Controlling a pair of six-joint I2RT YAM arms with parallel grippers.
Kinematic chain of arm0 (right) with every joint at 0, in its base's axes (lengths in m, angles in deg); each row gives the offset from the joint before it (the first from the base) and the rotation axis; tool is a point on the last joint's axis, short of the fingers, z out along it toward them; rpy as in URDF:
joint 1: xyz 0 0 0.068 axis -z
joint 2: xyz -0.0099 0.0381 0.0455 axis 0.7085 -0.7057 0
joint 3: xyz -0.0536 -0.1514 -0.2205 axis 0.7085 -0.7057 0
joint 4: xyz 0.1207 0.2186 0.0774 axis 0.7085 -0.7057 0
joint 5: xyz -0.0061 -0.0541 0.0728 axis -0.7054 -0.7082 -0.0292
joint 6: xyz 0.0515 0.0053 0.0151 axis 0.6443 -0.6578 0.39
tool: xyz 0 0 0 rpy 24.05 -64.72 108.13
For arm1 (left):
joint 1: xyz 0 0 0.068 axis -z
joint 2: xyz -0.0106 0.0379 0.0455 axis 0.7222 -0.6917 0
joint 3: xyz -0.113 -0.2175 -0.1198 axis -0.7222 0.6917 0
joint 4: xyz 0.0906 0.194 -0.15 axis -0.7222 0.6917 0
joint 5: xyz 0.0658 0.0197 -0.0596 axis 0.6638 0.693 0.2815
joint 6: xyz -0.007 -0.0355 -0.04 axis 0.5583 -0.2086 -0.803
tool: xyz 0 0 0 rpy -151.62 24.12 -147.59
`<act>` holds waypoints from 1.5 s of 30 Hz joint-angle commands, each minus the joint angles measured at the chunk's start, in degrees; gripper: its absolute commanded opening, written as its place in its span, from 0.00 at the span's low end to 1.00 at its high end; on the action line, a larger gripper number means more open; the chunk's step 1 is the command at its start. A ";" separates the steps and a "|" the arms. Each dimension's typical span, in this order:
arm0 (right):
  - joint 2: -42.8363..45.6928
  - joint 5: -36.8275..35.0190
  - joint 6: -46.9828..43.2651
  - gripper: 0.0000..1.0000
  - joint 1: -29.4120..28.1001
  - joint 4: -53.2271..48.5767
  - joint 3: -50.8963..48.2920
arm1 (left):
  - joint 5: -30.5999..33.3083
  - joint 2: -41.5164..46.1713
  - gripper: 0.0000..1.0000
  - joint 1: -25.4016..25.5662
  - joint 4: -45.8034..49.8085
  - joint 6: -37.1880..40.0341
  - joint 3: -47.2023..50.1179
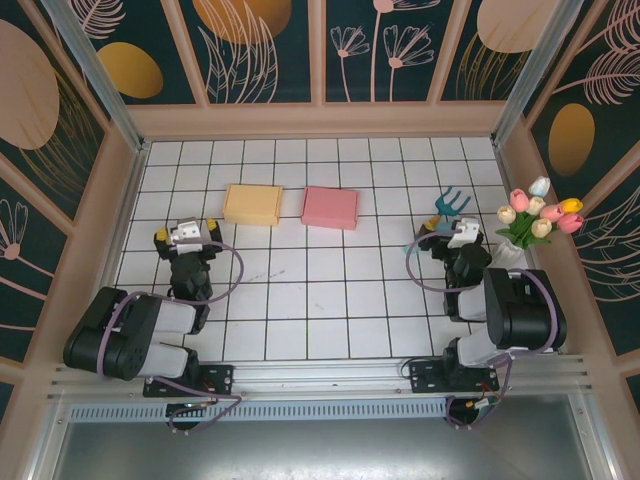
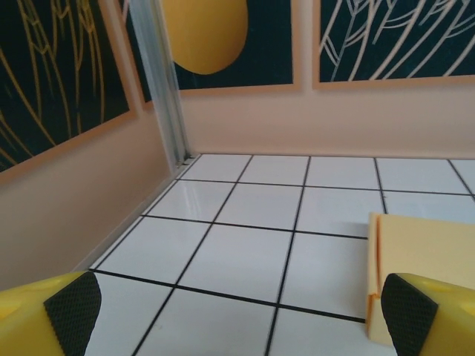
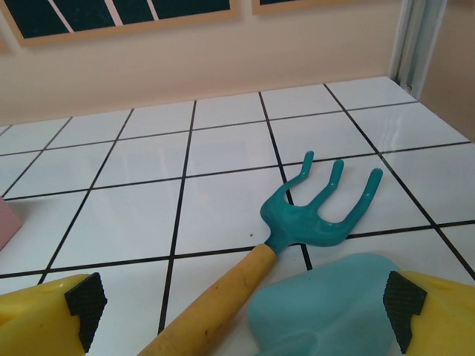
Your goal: Fold the paper box
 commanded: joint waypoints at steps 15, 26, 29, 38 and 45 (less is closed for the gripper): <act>-2.11 -1.60 1.29 0.99 0.00 -1.82 5.16 | -9.75 -6.46 0.99 -9.51 1.61 -9.93 -5.56; -2.16 -1.67 1.21 0.99 -0.05 -1.97 5.26 | -9.92 -6.41 0.99 -9.48 1.29 -9.49 -5.38; -2.15 -1.65 1.24 0.99 -0.01 -1.97 5.29 | -10.01 -6.40 0.99 -9.48 1.41 -9.57 -5.39; -2.17 -1.62 1.25 0.99 -0.03 -2.02 5.25 | -10.02 -6.39 0.99 -9.53 1.42 -9.60 -5.39; -2.15 -1.66 1.24 0.99 0.00 -2.01 5.26 | -10.25 -6.67 0.99 -9.51 2.33 -9.56 -6.02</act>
